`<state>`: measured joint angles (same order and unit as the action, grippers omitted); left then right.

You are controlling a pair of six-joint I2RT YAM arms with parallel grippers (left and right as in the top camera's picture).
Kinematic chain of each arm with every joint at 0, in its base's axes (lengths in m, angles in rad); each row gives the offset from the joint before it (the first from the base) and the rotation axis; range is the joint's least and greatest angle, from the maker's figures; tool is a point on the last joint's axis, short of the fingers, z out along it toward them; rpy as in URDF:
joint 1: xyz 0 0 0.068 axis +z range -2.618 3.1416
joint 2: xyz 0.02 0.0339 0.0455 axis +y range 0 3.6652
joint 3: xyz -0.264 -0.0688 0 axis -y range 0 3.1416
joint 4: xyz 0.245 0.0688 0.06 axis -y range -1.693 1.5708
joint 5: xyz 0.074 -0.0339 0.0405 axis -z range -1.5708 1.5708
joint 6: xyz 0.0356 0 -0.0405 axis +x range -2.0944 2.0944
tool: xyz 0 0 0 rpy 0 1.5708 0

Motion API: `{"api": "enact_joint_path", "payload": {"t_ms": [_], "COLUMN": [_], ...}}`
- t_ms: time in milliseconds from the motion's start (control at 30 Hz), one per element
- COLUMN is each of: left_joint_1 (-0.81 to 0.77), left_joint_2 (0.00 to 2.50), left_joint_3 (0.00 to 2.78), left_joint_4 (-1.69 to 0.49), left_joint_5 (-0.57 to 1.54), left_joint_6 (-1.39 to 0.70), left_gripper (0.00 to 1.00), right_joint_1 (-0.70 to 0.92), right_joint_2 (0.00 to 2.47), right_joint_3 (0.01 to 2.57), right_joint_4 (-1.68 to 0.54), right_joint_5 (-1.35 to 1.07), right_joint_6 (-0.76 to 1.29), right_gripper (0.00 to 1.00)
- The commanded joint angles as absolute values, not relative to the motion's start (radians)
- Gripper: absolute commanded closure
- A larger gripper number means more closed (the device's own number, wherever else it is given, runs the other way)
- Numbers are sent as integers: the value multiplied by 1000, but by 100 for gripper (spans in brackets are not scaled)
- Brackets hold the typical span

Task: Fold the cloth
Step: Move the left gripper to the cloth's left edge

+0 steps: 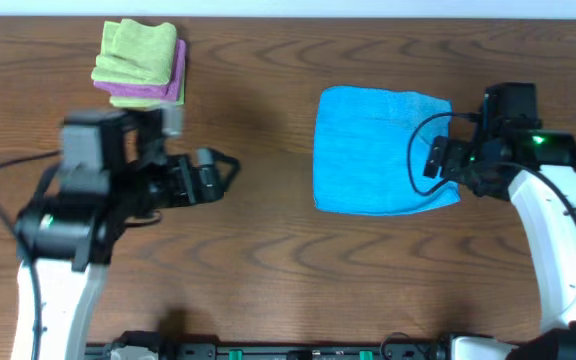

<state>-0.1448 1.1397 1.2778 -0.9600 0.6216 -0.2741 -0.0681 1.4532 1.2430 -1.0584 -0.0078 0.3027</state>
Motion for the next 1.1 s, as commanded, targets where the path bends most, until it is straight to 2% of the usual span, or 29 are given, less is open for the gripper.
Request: {"api": "enact_joint_path", "payload": {"t_ms": [0, 67, 167, 267, 400, 567, 633, 767, 833, 1000, 1067], "left_joint_1": [-281, -356, -412, -422, -421, -422, -422, -423, -429, -440, -440], "left_joint_2": [1244, 1308, 1402, 1488, 1556, 1633, 1665, 1790, 1839, 1924, 1935], "left_joint_3": [1363, 1393, 1413, 1413, 1411, 1411, 1411, 1411, 1411, 1411, 1411], "left_joint_4": [-1039, -1080, -1119, -1114, -1084, -913, -871, -845, -823, -729, -695], "left_joint_5": [482, 413, 434, 490, 503, 589, 595, 631, 675, 746, 752], "left_joint_6": [-239, -252, -295, -295, -299, -327, -400, -570, -636, -793, -834], "left_gripper": [5, 5, 5, 5, 5, 5, 5, 4, 3, 5, 5], "right_joint_1": [-116, -139, -179, -221, -264, -284, -284, -285, -285, -283, -278], "right_joint_2": [1464, 1464, 1466, 1481, 1540, 1603, 1606, 1609, 1610, 1610, 1610], "right_joint_3": [1242, 1242, 1241, 1237, 1206, 1164, 1164, 1163, 1163, 1163, 1163], "right_joint_4": [-1059, -1059, -1050, -1038, -1036, -972, -960, -969, -990, -1002, -1000], "right_joint_5": [-11, 7, 12, -65, -200, -302, -290, -250, -190, -126, -91], "right_joint_6": [374, 374, 337, 244, 220, 231, 244, 406, 501, 646, 691], "right_gripper": [1, 1, 1, 1, 1, 1, 1, 1, 7, 31, 34]}}
